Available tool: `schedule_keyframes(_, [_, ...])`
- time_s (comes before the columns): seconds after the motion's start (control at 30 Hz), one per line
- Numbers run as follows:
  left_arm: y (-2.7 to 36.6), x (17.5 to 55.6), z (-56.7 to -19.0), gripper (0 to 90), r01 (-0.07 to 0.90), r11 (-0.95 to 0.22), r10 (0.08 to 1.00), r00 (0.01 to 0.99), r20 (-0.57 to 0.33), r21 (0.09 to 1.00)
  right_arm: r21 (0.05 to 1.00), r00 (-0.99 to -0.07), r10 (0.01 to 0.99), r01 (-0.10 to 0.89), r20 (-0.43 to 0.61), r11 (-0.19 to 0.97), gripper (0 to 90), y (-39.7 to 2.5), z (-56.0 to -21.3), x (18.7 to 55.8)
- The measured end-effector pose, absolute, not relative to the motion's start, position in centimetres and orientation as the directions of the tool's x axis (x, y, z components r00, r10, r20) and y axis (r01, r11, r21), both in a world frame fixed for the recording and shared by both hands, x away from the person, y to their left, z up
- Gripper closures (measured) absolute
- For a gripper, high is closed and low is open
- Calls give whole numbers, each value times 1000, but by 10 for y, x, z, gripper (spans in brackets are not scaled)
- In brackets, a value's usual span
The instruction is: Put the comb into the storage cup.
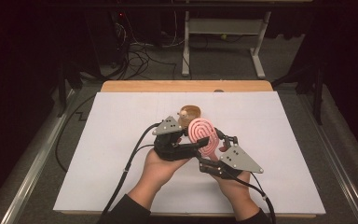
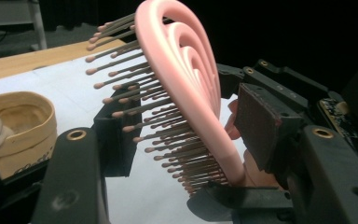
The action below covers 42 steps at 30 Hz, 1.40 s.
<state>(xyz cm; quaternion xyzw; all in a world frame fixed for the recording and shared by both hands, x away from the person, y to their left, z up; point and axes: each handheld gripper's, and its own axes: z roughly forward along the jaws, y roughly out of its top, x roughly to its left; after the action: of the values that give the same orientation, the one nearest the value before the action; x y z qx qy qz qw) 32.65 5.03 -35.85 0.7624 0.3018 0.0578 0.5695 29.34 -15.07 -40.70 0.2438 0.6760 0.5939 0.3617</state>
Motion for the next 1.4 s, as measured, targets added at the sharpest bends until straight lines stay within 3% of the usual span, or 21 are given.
schedule_keyframes(0.3, [51, 329, -359, 507, 426, -163, 531, 798, -285, 890, 978, -608, 767, -103, -206, 180, 203, -152, -408, 295])
schedule_keyframes(1.4, [45, 324, -354, 621, 404, -148, 533, 802, -271, 903, 968, -559, 790, -135, -251, 211, 200, -149, -407, 293])
